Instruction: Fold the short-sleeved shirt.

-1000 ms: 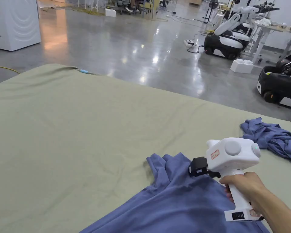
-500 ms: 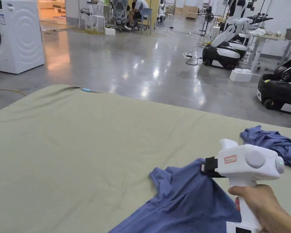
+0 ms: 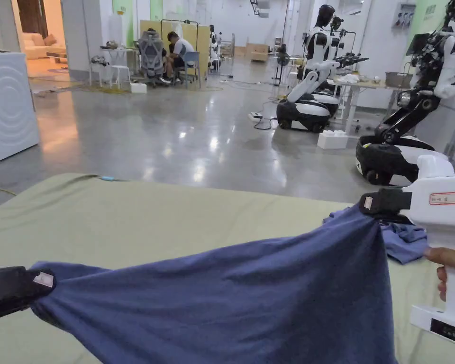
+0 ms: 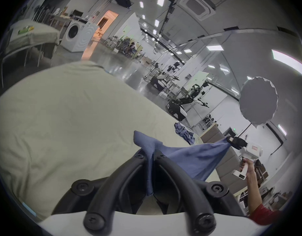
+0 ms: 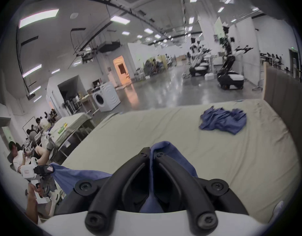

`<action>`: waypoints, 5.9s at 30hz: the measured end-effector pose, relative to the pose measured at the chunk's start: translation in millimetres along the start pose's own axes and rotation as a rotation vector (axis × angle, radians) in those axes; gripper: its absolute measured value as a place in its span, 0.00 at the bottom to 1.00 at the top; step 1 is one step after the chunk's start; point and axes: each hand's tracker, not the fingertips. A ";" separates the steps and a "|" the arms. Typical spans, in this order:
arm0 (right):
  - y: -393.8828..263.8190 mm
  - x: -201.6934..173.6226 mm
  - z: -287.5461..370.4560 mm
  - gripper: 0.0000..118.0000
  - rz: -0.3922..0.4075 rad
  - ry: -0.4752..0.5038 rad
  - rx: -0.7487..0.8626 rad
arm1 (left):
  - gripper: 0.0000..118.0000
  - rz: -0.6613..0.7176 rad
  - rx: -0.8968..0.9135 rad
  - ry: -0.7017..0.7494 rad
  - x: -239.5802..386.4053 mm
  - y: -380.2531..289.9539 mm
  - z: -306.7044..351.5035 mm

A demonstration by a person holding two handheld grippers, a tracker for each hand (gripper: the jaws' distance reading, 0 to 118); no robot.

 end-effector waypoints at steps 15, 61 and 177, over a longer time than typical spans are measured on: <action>73.2 0.5 114.9 0.03 -0.018 -0.143 0.194 | 0.04 -0.188 0.074 -0.095 122.1 142.0 -36.1; 21.8 85.4 -25.5 0.03 -0.126 -0.193 0.273 | 0.04 -0.155 0.051 -0.086 84.0 109.3 -240.0; -331.9 45.0 135.7 0.09 -0.139 -0.301 -0.467 | 0.10 -0.076 -0.436 0.226 -31.4 -185.9 -15.8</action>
